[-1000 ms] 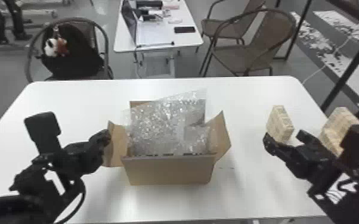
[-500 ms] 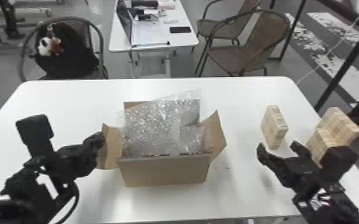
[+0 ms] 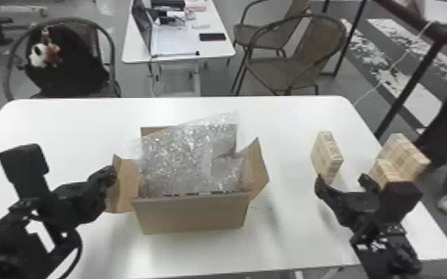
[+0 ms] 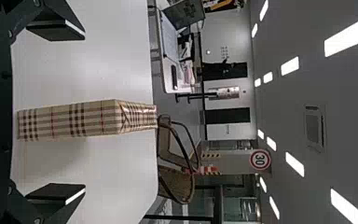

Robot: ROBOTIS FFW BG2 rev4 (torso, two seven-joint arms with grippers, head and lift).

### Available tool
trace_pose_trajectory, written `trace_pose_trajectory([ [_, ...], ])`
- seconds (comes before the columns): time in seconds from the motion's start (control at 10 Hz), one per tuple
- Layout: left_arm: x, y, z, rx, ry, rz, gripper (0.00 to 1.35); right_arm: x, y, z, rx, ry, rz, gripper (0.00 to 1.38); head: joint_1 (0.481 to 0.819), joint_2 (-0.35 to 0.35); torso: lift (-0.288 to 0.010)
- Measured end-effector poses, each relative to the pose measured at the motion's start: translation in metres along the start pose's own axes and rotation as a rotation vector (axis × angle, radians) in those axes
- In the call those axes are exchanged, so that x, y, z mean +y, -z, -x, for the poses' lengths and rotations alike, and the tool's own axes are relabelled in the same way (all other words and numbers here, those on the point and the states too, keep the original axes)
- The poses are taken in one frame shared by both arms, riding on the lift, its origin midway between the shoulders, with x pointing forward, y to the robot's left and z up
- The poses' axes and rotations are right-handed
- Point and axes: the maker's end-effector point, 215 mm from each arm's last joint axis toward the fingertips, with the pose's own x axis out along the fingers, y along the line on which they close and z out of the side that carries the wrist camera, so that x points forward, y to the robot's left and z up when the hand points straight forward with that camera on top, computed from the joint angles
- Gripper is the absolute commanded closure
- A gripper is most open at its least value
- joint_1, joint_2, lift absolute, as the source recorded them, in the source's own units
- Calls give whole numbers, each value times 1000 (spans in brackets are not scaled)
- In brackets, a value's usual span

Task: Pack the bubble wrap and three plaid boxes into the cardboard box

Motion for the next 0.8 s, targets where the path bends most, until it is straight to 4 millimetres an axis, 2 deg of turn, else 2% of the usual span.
trace_pose_trajectory([
  [0.5,-3,3,-1,2,9,5,1216,4,2,-21,-30,32,-15,145,695,-61,-132],
  [0.8,-2,4,0,4,11,8,1216,-3,7,-29,-22,46,-14,145,695,-66,-132],
])
